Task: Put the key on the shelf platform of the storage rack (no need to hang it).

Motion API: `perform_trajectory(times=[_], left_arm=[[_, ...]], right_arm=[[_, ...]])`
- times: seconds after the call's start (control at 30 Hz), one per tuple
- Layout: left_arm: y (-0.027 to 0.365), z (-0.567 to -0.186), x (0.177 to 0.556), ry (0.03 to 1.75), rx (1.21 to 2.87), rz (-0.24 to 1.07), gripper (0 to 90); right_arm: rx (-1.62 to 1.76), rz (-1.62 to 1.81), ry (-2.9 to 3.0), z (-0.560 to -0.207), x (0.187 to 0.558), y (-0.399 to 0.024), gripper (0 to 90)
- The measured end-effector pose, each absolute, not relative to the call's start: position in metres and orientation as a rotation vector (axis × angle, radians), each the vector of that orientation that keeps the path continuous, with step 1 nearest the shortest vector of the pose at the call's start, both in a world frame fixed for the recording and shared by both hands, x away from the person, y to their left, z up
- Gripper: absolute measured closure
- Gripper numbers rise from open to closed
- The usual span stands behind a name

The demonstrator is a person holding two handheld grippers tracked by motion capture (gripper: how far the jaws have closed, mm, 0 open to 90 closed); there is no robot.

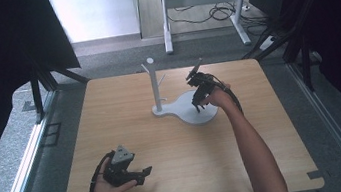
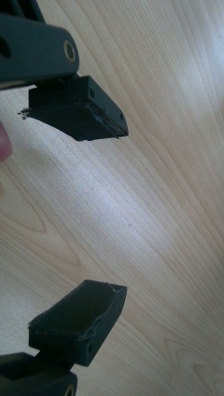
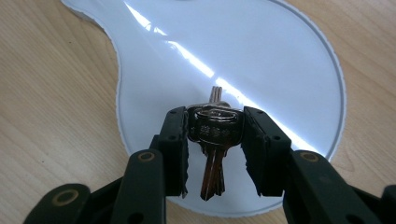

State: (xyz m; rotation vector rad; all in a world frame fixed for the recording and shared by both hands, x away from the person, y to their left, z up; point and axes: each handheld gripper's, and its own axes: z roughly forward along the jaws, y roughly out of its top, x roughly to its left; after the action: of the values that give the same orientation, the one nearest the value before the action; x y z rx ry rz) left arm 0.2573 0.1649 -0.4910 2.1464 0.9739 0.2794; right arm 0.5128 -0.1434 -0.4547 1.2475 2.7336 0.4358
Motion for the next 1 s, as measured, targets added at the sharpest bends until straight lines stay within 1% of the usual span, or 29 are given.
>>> perform_trajectory(times=[0.33, 0.67, 0.83, 1.0], left_arm=[[0.165, -0.492, 0.258, 0.977, 2.148, 0.277, 20.6], [0.164, -0.493, 0.258, 0.977, 2.153, 0.276, 20.7], [0.163, -0.493, 0.258, 0.974, 2.158, 0.280, 20.7], [0.164, -0.494, 0.258, 0.982, 2.153, 0.279, 20.7]], right_arm=[[1.273, 0.429, 2.719, -0.476, 0.515, -0.143, 62.3], [1.249, 0.409, 2.724, -0.483, 0.512, -0.139, 60.3], [1.258, 0.426, 2.702, -0.482, 0.511, -0.143, 54.9], [1.273, 0.489, 2.659, -0.472, 0.507, -0.148, 49.1]])
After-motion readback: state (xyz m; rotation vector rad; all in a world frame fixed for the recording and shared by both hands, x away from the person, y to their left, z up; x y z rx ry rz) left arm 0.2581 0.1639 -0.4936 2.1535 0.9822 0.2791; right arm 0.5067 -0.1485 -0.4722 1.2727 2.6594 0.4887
